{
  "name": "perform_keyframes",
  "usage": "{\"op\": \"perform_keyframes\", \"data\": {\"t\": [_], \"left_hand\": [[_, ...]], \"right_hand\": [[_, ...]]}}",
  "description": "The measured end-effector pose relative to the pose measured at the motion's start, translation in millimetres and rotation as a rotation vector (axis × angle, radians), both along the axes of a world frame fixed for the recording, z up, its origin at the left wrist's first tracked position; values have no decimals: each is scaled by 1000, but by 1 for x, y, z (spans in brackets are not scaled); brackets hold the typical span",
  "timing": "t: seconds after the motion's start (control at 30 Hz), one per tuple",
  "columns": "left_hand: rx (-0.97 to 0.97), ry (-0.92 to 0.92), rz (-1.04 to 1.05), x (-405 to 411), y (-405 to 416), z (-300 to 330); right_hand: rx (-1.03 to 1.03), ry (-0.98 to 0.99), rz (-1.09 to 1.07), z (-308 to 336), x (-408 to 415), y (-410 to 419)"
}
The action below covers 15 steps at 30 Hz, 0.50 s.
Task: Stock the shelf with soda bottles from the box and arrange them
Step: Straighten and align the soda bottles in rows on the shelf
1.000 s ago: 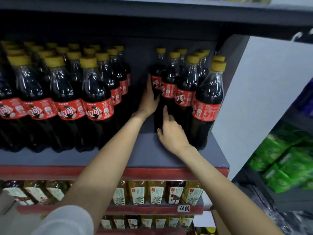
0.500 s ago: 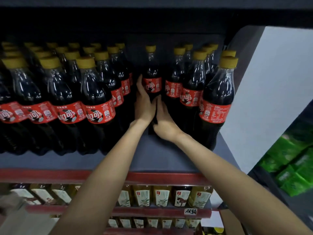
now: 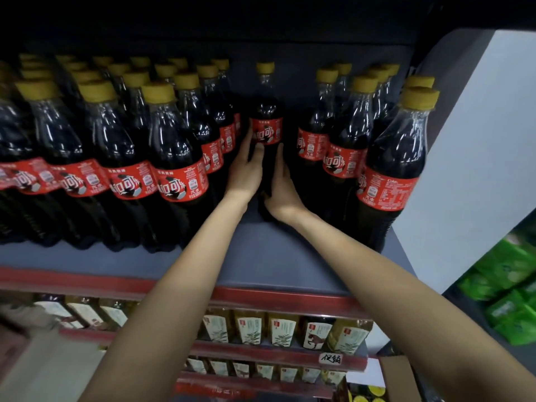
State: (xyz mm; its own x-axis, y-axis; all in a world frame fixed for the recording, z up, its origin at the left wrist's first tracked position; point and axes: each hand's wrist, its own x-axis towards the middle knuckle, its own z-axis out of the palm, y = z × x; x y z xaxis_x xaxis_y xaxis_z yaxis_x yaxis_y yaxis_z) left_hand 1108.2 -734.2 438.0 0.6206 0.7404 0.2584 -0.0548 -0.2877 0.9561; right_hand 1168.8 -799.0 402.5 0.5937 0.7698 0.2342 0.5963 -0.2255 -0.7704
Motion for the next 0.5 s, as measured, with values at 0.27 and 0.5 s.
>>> {"op": "perform_keyframes", "data": {"t": [0.27,0.5], "left_hand": [[-19,-25,-25,10,3,5],[59,61,-13,3,-1,8]], "right_hand": [[-19,-84,30,-3,5,12],[-48,-89,21,5,-1,4]]}}
